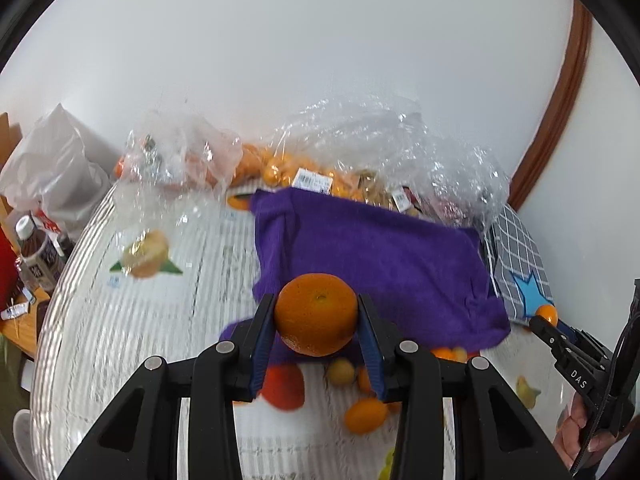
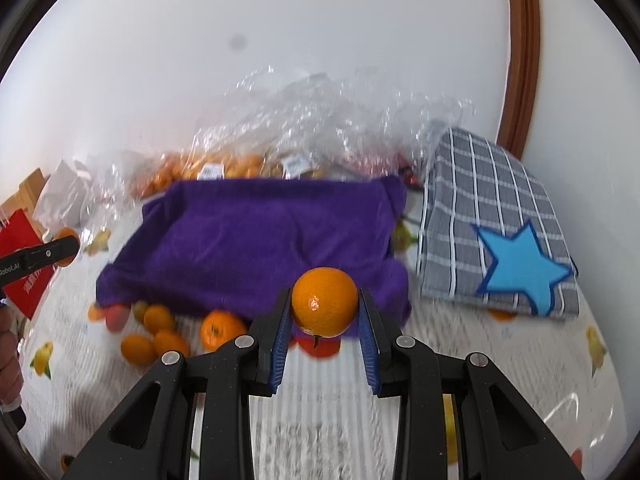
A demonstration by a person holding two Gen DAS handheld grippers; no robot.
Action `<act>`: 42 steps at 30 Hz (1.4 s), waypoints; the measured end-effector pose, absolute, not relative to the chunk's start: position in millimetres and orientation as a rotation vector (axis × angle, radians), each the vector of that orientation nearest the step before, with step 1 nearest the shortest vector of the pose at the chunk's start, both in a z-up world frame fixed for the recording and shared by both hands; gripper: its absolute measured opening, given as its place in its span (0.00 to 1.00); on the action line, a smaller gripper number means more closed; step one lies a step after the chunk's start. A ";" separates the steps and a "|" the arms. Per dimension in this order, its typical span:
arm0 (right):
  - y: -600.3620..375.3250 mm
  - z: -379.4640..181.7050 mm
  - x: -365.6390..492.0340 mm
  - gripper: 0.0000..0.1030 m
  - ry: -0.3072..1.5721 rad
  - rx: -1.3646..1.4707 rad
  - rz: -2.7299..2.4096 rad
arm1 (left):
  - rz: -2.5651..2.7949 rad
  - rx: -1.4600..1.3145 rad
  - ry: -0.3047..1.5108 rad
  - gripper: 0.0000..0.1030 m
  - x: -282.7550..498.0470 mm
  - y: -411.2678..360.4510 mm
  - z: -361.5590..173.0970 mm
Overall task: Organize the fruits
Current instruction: 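Carry both held oranges over the purple towel with both tools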
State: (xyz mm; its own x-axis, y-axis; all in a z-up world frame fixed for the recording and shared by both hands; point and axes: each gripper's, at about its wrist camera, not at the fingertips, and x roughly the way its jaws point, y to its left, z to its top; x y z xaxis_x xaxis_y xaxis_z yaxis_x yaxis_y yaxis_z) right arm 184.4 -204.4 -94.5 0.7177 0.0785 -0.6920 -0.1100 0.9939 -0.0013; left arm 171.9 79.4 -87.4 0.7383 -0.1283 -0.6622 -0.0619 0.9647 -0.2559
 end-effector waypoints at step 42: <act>-187.9 -187.1 343.5 0.31 0.943 -0.068 0.119 | -0.042 -0.212 0.967 0.37 346.7 43.5 -166.8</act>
